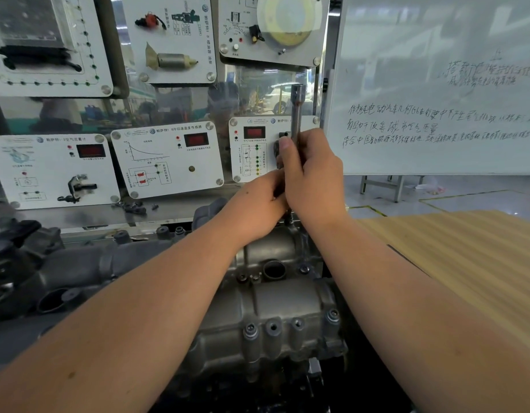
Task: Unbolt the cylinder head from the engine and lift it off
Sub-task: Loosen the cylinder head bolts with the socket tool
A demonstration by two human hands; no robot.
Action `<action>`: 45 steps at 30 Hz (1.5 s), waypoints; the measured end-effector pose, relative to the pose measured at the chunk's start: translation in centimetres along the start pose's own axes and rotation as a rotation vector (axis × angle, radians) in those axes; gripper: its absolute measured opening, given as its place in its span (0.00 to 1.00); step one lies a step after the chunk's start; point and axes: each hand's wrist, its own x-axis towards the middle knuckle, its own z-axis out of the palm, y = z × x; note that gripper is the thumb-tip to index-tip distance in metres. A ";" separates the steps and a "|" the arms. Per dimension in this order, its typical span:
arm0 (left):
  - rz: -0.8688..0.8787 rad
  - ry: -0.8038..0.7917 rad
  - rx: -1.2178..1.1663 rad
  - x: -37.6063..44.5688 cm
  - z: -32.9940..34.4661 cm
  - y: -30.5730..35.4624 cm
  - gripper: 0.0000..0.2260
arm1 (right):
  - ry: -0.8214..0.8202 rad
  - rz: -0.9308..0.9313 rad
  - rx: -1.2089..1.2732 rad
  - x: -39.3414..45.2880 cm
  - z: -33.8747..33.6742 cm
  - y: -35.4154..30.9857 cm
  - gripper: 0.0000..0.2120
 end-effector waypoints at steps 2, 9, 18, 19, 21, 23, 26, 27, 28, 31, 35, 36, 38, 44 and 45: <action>-0.001 -0.008 0.005 0.0 0.0 -0.1 0.11 | -0.008 -0.003 -0.024 0.0 0.0 -0.1 0.13; 0.002 -0.008 0.003 0.1 0.0 0.0 0.13 | -0.017 -0.001 0.011 0.1 0.1 0.2 0.12; -0.004 -0.023 -0.014 0.1 0.2 -0.1 0.12 | 0.004 -0.011 -0.003 0.0 0.1 0.1 0.12; 0.000 -0.026 -0.020 0.1 0.1 -0.1 0.12 | 0.001 -0.015 -0.012 0.0 0.1 0.1 0.13; 0.007 -0.027 -0.023 0.1 0.0 -0.2 0.13 | -0.001 -0.020 -0.013 0.0 0.1 0.0 0.14; 0.009 -0.025 -0.015 0.2 0.0 -0.2 0.12 | 0.008 -0.015 0.016 0.1 0.2 0.2 0.12; 0.008 -0.023 -0.024 0.2 0.1 -0.1 0.10 | 0.021 -0.010 0.037 0.2 0.2 0.4 0.09; 0.010 -0.018 -0.026 0.2 0.1 -0.1 0.10 | 0.021 -0.014 0.022 0.2 0.1 0.5 0.10; 0.016 -0.013 -0.029 0.2 0.1 -0.1 0.11 | 0.022 -0.019 0.010 0.2 0.1 0.5 0.09; 0.009 -0.004 -0.047 0.1 0.0 -0.2 0.13 | 0.020 -0.030 -0.007 0.1 0.1 0.4 0.10; -0.004 -0.017 -0.042 0.0 0.1 -0.2 0.13 | 0.011 -0.017 -0.011 0.0 0.2 0.2 0.14; -0.001 -0.016 -0.034 0.0 0.0 -0.1 0.14 | 0.013 -0.013 -0.006 0.1 0.2 0.2 0.13; 0.005 -0.010 -0.019 0.1 0.0 0.0 0.14 | 0.017 -0.016 0.013 0.2 0.2 0.3 0.10; 0.013 0.007 -0.051 0.1 0.0 0.0 0.12 | 0.008 -0.014 0.026 0.1 0.1 0.4 0.09; 0.012 0.007 -0.056 0.0 0.0 0.0 0.12 | 0.006 -0.018 0.017 0.1 0.2 0.3 0.10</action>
